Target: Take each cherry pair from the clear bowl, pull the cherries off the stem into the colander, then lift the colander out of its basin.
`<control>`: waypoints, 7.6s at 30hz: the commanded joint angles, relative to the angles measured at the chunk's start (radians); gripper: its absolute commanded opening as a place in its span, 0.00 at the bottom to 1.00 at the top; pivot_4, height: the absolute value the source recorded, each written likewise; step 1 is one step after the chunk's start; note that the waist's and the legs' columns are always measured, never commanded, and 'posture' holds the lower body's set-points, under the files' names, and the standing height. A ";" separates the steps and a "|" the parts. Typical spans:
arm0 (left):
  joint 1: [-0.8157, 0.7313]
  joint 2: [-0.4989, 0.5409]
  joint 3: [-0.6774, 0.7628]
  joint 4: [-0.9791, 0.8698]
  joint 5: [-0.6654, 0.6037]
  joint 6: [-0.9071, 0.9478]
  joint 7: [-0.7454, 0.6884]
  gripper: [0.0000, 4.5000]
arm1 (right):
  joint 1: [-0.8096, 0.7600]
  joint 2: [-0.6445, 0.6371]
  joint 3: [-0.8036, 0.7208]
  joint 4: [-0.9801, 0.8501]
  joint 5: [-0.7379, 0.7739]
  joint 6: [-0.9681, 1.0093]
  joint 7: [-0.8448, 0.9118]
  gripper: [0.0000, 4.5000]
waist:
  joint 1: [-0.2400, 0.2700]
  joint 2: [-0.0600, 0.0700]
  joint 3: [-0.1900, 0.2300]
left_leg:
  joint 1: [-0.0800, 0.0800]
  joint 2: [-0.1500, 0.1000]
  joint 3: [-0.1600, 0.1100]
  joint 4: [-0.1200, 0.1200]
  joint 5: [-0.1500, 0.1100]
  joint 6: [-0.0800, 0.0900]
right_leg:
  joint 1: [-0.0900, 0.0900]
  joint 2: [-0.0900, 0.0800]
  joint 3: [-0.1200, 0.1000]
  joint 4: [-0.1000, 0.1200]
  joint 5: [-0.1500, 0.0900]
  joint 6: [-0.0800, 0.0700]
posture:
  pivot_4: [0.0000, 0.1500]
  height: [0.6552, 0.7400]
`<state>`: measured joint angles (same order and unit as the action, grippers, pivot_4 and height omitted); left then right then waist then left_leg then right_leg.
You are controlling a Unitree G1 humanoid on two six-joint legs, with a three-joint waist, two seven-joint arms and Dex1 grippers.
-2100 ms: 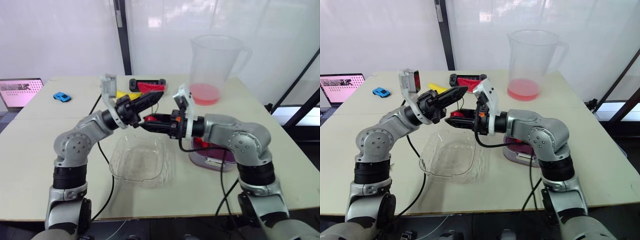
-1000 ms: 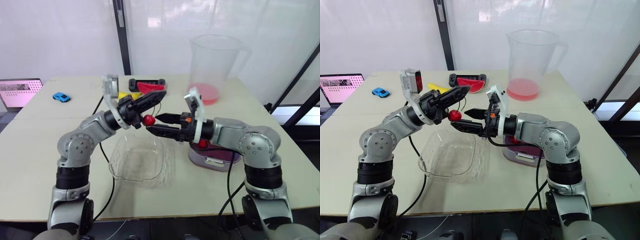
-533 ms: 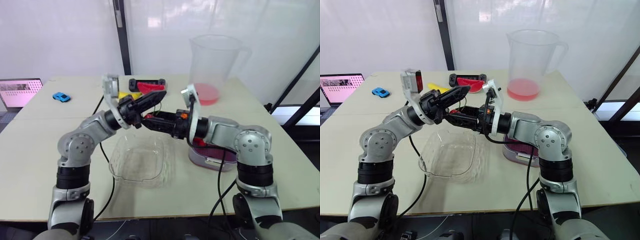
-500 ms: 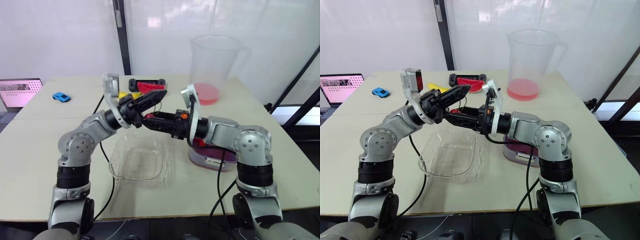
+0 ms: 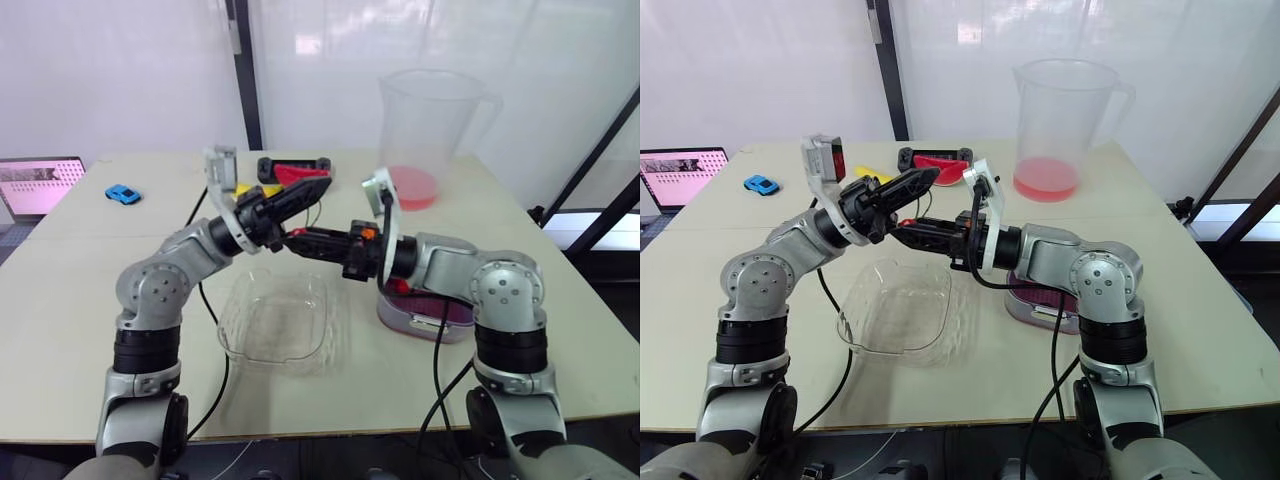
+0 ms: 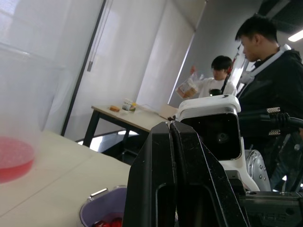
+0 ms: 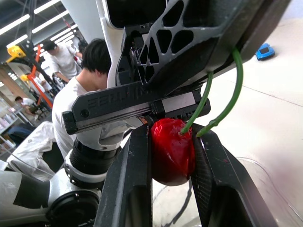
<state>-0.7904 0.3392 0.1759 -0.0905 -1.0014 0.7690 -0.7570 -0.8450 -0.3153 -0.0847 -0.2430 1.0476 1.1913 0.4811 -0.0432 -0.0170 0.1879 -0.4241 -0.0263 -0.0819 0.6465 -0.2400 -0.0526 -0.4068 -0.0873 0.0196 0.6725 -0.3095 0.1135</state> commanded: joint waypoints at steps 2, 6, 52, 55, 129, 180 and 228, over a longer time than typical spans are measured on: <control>-0.022 -0.004 0.004 -0.036 -0.013 -0.018 -0.016 0.00 | 0.038 -0.077 0.086 -0.043 -0.058 0.013 0.041 0.15 | 0.001 0.000 0.000 | 0.000 0.000 0.000 0.000 0.000 0.000 | 0.000 0.000 0.000 0.000 0.000 0.000 | 1.00 1.00; -0.021 -0.003 0.003 -0.035 -0.013 -0.021 -0.018 0.00 | 0.060 -0.114 0.132 -0.072 -0.083 0.000 0.079 0.15 | -0.001 0.000 0.000 | 0.000 0.000 0.000 0.000 0.000 0.000 | 0.000 0.000 0.000 0.000 0.000 0.000 | 1.00 1.00; 0.261 0.472 0.178 -0.081 -0.015 0.074 -0.178 0.00 | -0.102 -0.739 0.189 0.248 -0.562 -0.460 0.929 0.99 | -0.003 0.003 0.002 | 0.000 0.003 0.003 -0.001 -0.004 0.007 | 0.000 0.001 0.002 -0.005 0.000 0.000 | 1.00 1.00; 0.372 0.561 0.246 -0.070 0.019 0.076 -0.217 0.00 | -0.153 -0.647 0.148 0.183 -0.426 -0.372 0.958 0.99 | -0.003 0.003 0.002 | 0.001 0.005 0.003 -0.002 -0.004 0.008 | 0.000 0.003 0.003 -0.005 0.000 0.000 | 1.00 1.00; -0.098 0.300 -0.106 0.160 0.245 -0.135 -0.582 0.99 | 0.777 -0.974 -0.693 -0.503 -0.277 0.118 0.461 1.00 | 0.027 0.004 0.002 | 0.004 0.004 0.007 0.003 -0.007 0.012 | 0.008 0.004 0.002 -0.004 0.000 0.000 | 1.00 1.00; 0.173 0.379 -0.081 -0.186 0.229 -0.097 -0.374 1.00 | 0.102 -0.865 0.489 -0.256 -0.751 -0.116 0.542 0.05 | 0.026 0.004 0.002 | 0.002 0.003 0.003 0.002 -0.007 0.012 | 0.005 0.001 0.001 -0.005 0.000 0.000 | 1.00 1.00; 0.031 0.356 -0.161 -0.074 0.292 -0.129 -0.484 1.00 | 0.045 -0.989 0.189 -0.308 -0.603 -0.121 0.685 0.05 | 0.027 0.004 0.002 | 0.000 0.002 0.004 0.003 -0.007 0.012 | 0.003 0.001 0.001 -0.004 0.000 0.000 | 1.00 1.00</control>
<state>-0.7285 0.6874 0.0110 -0.1570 -0.7091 0.6604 -1.2313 -0.7695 -1.3075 0.1424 -0.5381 0.4286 1.0613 1.1740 -0.0164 -0.0126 0.1899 -0.4238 -0.0238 -0.0784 0.6494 -0.2468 -0.0409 -0.4037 -0.0860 0.0211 0.6681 -0.3096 0.1138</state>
